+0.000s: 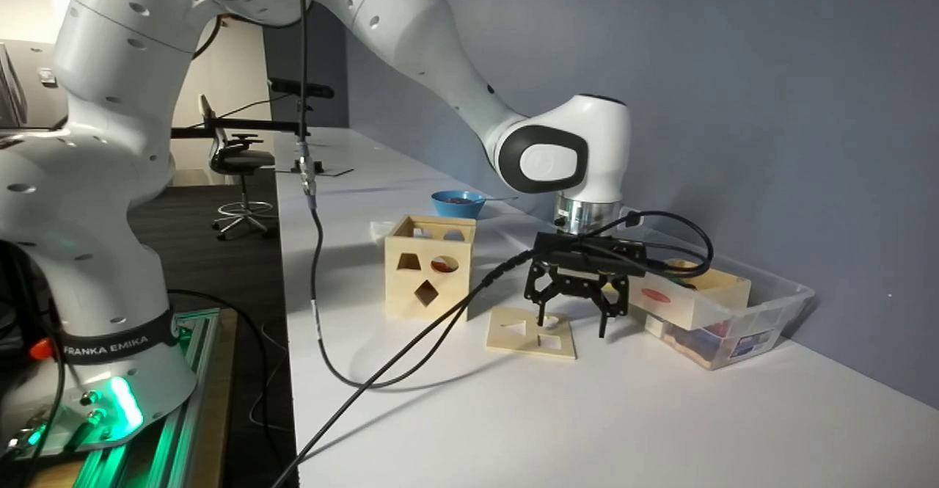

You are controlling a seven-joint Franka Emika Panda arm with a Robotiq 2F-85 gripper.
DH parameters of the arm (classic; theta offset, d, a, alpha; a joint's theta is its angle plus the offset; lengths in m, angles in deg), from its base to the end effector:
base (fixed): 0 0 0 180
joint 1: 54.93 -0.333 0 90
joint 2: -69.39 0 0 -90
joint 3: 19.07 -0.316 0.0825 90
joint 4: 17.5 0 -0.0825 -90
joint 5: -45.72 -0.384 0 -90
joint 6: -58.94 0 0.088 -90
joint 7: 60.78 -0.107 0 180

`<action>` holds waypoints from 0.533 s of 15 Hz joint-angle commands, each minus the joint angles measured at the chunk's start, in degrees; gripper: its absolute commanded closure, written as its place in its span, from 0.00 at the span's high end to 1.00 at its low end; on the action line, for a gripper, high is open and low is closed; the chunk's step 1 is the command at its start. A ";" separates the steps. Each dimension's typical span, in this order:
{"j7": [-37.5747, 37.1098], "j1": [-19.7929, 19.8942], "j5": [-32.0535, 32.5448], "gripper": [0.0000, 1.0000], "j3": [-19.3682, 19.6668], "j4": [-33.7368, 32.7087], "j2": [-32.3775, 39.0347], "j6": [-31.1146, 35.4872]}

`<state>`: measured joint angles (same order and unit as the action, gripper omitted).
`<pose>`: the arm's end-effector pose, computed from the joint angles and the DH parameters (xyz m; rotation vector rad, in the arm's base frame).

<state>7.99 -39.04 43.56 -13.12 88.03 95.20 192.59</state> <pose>0.6025 -0.2358 0.2879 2.8512 1.2137 0.0281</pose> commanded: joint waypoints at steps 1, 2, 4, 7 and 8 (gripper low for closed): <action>0.23 0.85 1.43 1.00 -0.51 -1.44 2.46 1.47; -0.07 0.94 1.55 1.00 -0.40 -1.62 2.94 2.03; -0.15 1.33 1.50 0.97 -0.38 -1.80 3.40 2.99; -0.07 1.84 1.24 0.90 -0.43 -2.27 3.38 3.01; -0.16 1.87 1.34 0.89 -0.42 -2.59 3.60 2.78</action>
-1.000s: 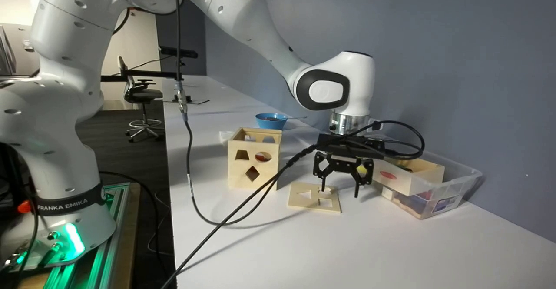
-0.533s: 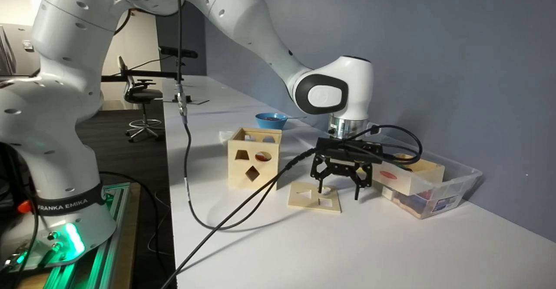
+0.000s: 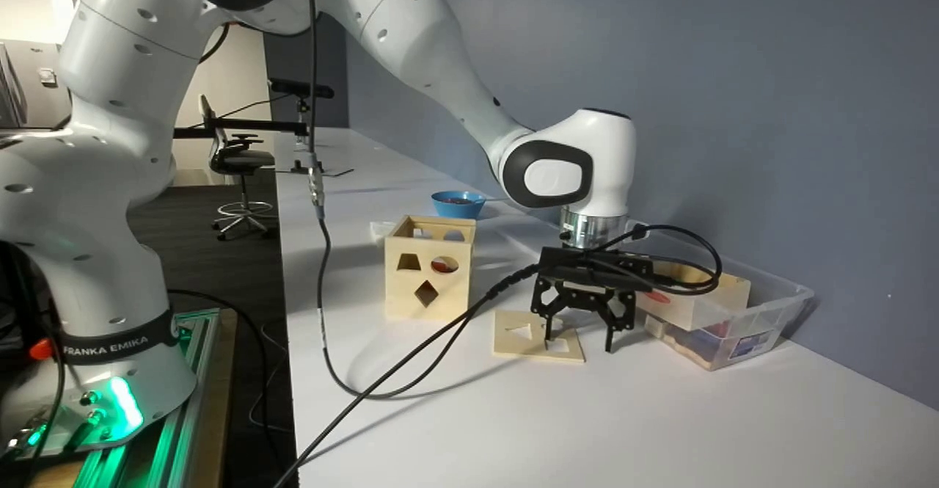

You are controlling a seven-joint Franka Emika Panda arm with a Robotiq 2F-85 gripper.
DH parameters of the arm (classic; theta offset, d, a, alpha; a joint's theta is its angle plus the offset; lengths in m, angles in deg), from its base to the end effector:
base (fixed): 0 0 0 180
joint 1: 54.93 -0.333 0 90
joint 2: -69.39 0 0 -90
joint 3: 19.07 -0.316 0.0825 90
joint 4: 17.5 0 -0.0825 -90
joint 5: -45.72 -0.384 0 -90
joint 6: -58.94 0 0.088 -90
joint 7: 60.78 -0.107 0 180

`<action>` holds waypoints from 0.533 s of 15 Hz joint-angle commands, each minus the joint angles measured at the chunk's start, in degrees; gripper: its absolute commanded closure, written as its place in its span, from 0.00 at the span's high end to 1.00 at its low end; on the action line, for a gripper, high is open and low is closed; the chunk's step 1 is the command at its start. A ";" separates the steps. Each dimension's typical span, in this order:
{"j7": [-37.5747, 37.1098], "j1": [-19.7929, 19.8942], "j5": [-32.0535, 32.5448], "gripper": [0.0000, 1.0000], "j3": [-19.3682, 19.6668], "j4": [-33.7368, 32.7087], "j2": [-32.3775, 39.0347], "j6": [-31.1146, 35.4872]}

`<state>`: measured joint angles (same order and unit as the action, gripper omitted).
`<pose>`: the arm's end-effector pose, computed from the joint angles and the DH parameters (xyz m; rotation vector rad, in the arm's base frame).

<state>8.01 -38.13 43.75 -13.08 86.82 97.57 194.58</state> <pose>0.6057 -0.2485 0.2735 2.8441 1.1902 0.0354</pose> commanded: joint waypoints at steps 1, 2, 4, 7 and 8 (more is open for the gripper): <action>0.03 1.13 0.98 0.89 -0.61 -1.40 1.24 0.70; 0.70 1.56 0.29 0.91 -1.03 -1.37 0.96 0.32; 2.13 1.91 0.38 0.98 -1.32 -1.17 0.58 0.13; 4.33 1.72 1.59 1.00 -1.10 -1.01 0.83 2.10; 5.70 1.79 1.79 1.00 -1.23 -1.03 0.82 2.62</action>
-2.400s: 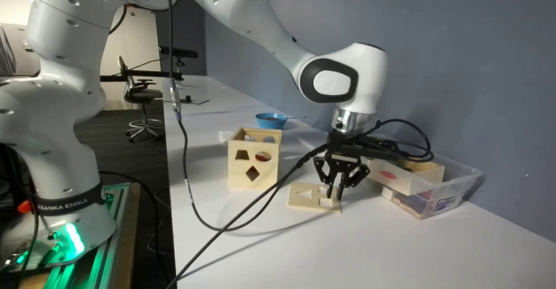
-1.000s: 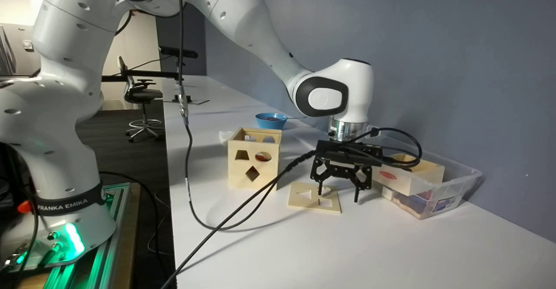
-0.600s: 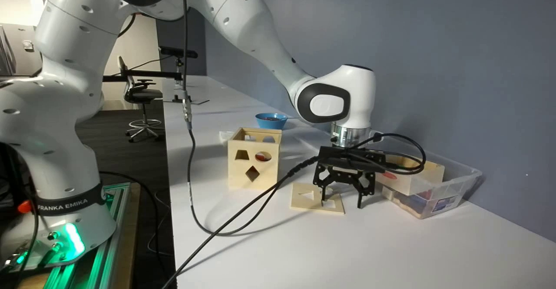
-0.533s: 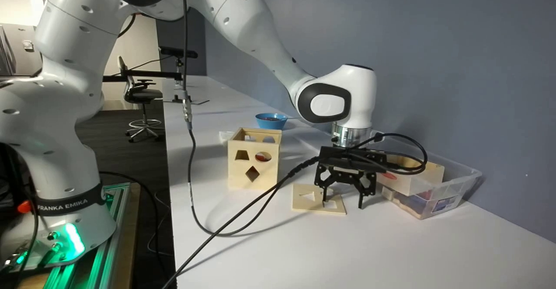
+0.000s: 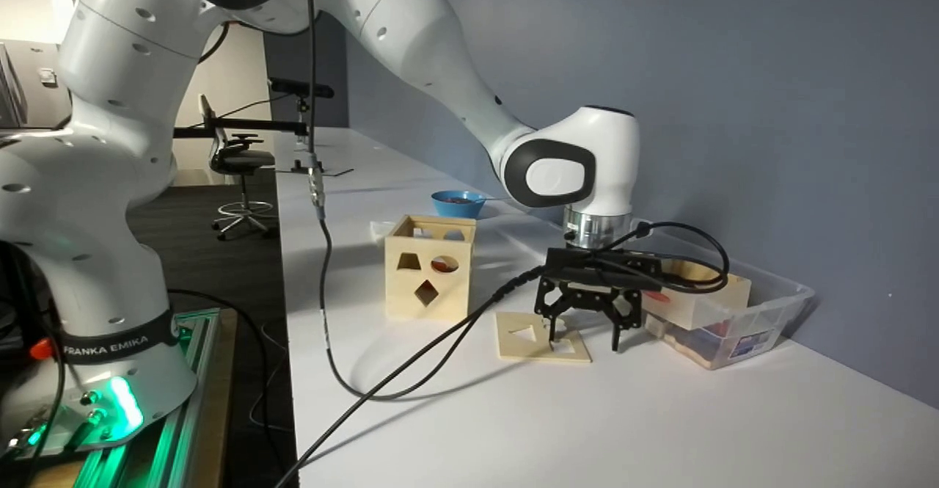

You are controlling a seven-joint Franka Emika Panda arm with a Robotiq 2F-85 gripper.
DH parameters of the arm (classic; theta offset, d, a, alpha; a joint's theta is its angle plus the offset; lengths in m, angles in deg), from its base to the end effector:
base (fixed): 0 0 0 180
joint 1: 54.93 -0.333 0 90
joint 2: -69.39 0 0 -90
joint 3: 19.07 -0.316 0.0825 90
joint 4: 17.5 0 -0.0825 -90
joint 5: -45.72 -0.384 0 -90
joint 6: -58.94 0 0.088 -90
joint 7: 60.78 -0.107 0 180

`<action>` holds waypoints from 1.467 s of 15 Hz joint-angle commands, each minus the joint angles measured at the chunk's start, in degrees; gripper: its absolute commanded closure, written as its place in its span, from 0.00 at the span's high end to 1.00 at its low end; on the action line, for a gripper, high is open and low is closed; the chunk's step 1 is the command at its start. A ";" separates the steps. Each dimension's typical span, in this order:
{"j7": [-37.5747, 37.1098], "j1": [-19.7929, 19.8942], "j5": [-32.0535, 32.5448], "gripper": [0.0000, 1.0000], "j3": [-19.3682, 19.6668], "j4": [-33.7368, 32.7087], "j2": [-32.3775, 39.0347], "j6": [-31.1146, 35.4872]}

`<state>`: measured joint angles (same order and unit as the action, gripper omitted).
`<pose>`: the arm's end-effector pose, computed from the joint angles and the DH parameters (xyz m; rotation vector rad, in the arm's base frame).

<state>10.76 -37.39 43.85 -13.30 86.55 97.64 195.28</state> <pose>0.6057 -0.2551 0.2758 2.8088 1.2420 0.0493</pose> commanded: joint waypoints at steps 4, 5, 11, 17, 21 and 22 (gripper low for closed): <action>7.56 1.00 2.84 1.00 -0.98 -1.03 1.12 4.00; 7.49 0.62 3.20 1.00 -0.82 -1.09 1.41 4.38; 8.09 0.55 3.35 0.99 -1.16 -0.34 1.77 4.83; 8.69 1.56 2.85 0.46 -1.02 -0.30 1.51 3.56; 9.53 2.27 2.60 0.81 -1.12 -0.86 1.10 2.39; 9.54 2.18 3.12 0.88 -0.88 -0.81 1.08 3.00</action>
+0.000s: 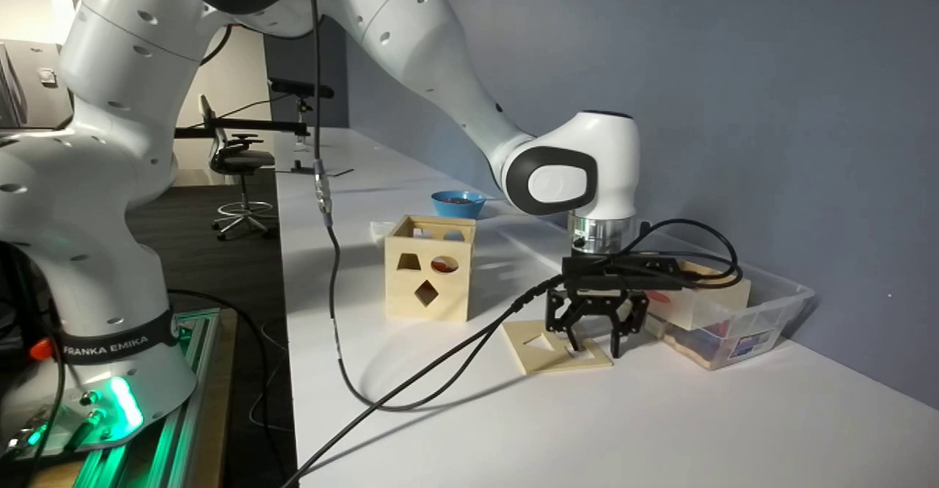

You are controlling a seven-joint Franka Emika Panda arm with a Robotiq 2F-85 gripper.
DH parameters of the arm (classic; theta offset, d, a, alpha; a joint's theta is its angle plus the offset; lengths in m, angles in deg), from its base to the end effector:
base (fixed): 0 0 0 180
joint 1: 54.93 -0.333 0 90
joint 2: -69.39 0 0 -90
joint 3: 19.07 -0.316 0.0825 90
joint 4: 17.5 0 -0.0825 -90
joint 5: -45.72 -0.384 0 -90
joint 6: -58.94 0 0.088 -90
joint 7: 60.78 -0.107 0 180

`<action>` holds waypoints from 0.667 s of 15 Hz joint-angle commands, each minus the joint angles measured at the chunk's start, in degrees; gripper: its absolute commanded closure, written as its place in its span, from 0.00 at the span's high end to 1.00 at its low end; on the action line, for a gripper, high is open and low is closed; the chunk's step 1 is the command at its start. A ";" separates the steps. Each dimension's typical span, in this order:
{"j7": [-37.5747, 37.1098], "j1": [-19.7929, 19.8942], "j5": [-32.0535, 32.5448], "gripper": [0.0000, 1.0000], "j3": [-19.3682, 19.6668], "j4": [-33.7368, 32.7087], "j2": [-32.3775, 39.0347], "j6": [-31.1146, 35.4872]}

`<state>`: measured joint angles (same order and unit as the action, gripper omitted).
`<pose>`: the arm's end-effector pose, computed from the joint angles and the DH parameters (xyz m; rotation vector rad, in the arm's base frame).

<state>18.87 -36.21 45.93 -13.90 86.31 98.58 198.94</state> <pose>0.6088 -0.2643 0.2728 2.6533 1.4323 0.0617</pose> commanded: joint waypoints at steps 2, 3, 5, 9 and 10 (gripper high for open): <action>3.00 0.89 2.33 0.99 -0.03 -0.73 0.24 1.05; 4.19 0.95 2.73 1.00 -0.15 -1.09 0.40 1.28; 7.87 1.58 3.03 1.00 -0.91 -1.88 0.81 1.36; 14.64 2.80 1.32 1.00 -2.06 -2.53 1.04 0.89; 15.37 2.84 1.14 1.00 -2.14 -2.38 1.15 1.00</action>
<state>30.35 -34.70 47.54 -14.85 85.21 98.76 199.86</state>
